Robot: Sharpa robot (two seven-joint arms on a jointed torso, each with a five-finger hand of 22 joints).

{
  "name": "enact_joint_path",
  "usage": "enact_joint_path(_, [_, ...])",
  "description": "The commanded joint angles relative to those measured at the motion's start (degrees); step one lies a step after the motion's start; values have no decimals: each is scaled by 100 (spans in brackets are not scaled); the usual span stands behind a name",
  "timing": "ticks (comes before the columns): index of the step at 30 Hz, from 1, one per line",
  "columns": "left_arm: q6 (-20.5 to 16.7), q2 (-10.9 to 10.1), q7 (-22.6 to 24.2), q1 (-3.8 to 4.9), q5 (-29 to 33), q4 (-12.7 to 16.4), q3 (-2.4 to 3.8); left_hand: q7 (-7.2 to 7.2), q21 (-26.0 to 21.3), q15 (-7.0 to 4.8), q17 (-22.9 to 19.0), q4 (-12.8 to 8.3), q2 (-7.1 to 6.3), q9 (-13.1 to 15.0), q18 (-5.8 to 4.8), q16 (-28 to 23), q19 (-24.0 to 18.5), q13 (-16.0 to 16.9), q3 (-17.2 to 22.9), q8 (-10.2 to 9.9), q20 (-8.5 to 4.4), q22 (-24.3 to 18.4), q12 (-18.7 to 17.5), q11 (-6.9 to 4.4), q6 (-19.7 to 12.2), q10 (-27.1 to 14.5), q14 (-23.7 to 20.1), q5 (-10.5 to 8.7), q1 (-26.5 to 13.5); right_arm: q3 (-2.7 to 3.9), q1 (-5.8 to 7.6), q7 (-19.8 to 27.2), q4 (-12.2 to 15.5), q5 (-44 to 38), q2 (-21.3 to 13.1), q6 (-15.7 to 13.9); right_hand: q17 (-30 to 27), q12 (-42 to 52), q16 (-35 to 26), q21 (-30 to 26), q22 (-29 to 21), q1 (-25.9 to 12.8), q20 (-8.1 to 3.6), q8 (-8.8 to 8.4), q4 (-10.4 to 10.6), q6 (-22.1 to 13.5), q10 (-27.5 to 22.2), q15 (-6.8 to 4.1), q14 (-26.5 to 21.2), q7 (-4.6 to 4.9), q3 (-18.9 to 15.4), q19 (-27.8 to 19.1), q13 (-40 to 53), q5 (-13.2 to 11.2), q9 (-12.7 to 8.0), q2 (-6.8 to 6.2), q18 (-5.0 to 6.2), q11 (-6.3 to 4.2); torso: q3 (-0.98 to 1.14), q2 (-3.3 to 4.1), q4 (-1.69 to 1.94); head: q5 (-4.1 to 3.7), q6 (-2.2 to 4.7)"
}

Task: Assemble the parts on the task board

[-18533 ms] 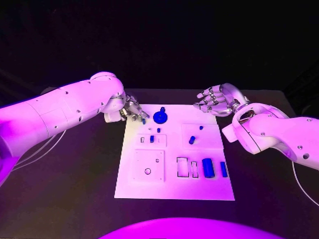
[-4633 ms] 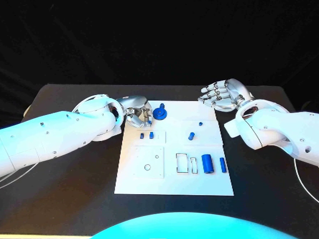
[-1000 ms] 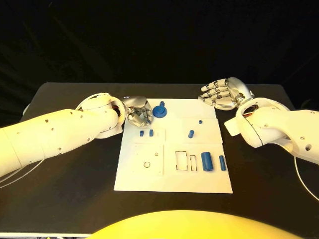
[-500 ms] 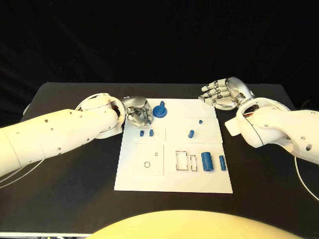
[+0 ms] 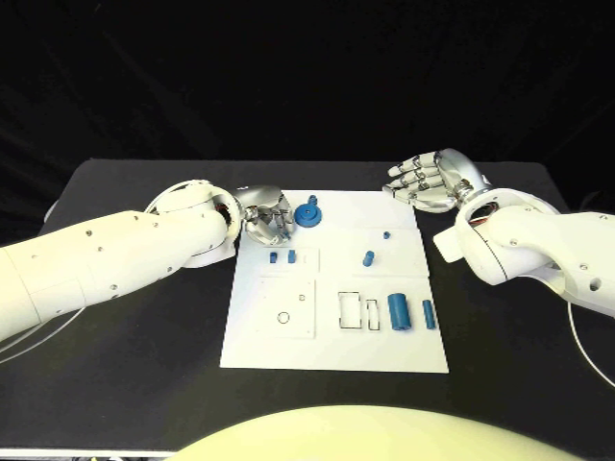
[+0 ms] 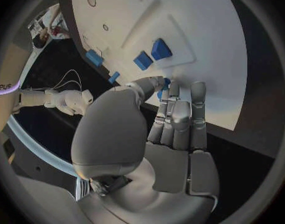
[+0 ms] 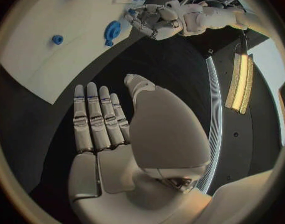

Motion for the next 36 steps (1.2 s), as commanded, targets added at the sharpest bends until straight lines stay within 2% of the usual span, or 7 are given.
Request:
enact_joint_path(1, [-32, 1, -23, -5, 23, -8, -2, -1, -24, -2, -25, 17, -3, -6, 67, -25, -35, -6, 22, -37, 3, -11, -35, 13, -27, -52, -45, 2, -47, 0, -3, 42, 1, -59, -1, 70, -6, -19, -37, -13, -7, 25, 2, -22, -7, 46, 1, 23, 34, 313, 31, -44, -9, 24, -5, -18, 39, 39, 1, -1, 4, -1, -1])
enact_joint_path(5, [-14, -2, -13, -5, 32, -6, -2, 0, -39, 8, -53, 25, -19, -9, 69, -32, -52, -8, 18, -55, 10, -29, -61, 24, -37, -85, -63, -1, -70, 0, -3, 45, -1, -66, 0, 71, -7, -20, -38, -15, -10, 25, 3, -23, -7, 46, 1, 23, 35, 312, 32, -48, -9, 24, -6, -18, 37, 39, -4, 0, 5, -4, -4])
enact_joint_path(19, [-13, -54, 89, -6, 50, 35, 0, -67, -144, 112, -203, 136, -200, -22, 73, -53, -100, -5, -73, -169, 102, -118, -181, 142, -110, -418, -171, 5, -290, 0, -5, 37, -25, -159, 9, 93, -53, -35, -81, -32, -92, 25, 24, -26, -14, 56, 15, 40, 15, 308, 36, -165, -7, 22, -20, -29, 31, 40, -11, 4, 11, -14, -12])
enact_joint_path(30, [-90, -108, 118, -7, 108, 64, 1, -66, -186, 160, -259, 172, -242, -30, 76, -52, -103, 8, -136, -227, 149, -158, -193, 195, -170, -600, -208, 0, -333, 0, -11, 38, -45, -174, 14, 112, -66, -38, -89, -32, -116, 32, 30, -22, -19, 67, 22, 42, 16, 301, 43, -199, -7, 23, -23, -28, 31, 37, -4, -1, 2, 6, -21])
enact_joint_path(34, [-113, -183, 115, -8, 148, 98, 4, -66, -192, 168, -284, 174, -243, -30, 77, -54, -100, 12, -146, -237, 157, -162, -191, 204, -181, -637, -220, 1, -328, 0, -12, 9, -80, -299, 11, 240, -78, -40, -95, -25, -138, 57, 32, -13, -37, 89, 36, 37, 25, 282, 59, -219, -6, 19, -23, -28, 36, 26, -2, 0, 0, 6, -18])
enact_joint_path(36, [-125, -239, 113, -8, 191, 121, 11, -66, -192, 168, -284, 174, -243, -30, 77, -54, -100, 12, -146, -237, 157, -162, -191, 204, -181, -637, -220, 1, -328, 0, -13, -19, -116, -449, 7, 364, -99, -61, -96, -6, -172, 115, 27, 8, -79, 152, 44, 20, 61, 237, 92, -210, -9, -58, -23, -49, 45, 1, -1, -3, -2, -2, -10])
